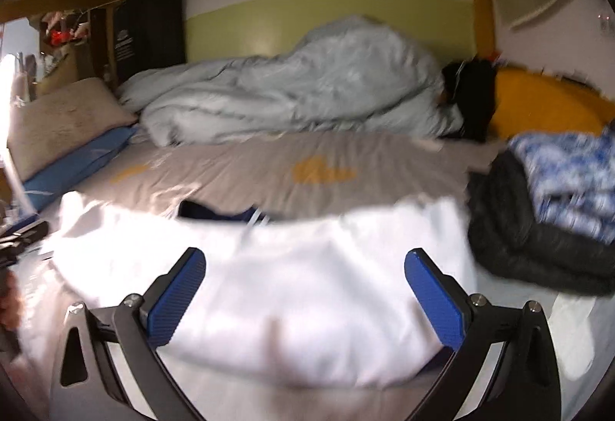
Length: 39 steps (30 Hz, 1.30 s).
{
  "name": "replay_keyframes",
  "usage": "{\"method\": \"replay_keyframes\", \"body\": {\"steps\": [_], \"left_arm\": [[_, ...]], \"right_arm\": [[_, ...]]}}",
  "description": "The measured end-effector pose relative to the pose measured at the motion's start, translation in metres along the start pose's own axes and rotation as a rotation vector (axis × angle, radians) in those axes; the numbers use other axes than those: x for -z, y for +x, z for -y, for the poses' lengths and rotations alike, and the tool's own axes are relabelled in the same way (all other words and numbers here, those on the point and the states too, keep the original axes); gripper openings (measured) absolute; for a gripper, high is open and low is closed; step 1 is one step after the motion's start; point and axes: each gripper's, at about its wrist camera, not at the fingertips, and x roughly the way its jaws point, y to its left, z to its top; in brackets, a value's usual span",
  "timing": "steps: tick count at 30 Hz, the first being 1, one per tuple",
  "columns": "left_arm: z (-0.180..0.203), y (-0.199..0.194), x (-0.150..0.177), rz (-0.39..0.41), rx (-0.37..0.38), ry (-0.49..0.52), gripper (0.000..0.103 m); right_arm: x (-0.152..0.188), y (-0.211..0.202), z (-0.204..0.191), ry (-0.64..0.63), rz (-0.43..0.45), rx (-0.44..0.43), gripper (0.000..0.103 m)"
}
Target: Fold large clothes
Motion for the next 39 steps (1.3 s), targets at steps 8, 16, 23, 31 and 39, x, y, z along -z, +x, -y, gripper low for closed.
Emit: {"method": "replay_keyframes", "body": {"steps": [8, 16, 23, 31, 39], "left_arm": [[0.002, 0.048, 0.029, -0.164, -0.079, 0.015, 0.103], [0.015, 0.086, 0.050, -0.216, -0.190, 0.142, 0.103], [0.013, 0.086, 0.053, -0.157, -0.190, 0.148, 0.103], [0.014, 0.080, 0.055, -0.116, -0.201, 0.154, 0.103], [0.014, 0.076, 0.055, -0.099, -0.198, 0.153, 0.103]], "right_arm": [[0.030, 0.045, -0.006, -0.039, -0.175, 0.047, 0.103], [0.047, 0.088, -0.015, -0.176, -0.175, 0.239, 0.103], [0.044, 0.076, -0.005, -0.118, -0.163, 0.206, 0.103], [0.033, 0.015, 0.016, 0.106, -0.057, 0.118, 0.103], [0.063, 0.023, 0.068, 0.424, -0.174, 0.042, 0.103]]}}
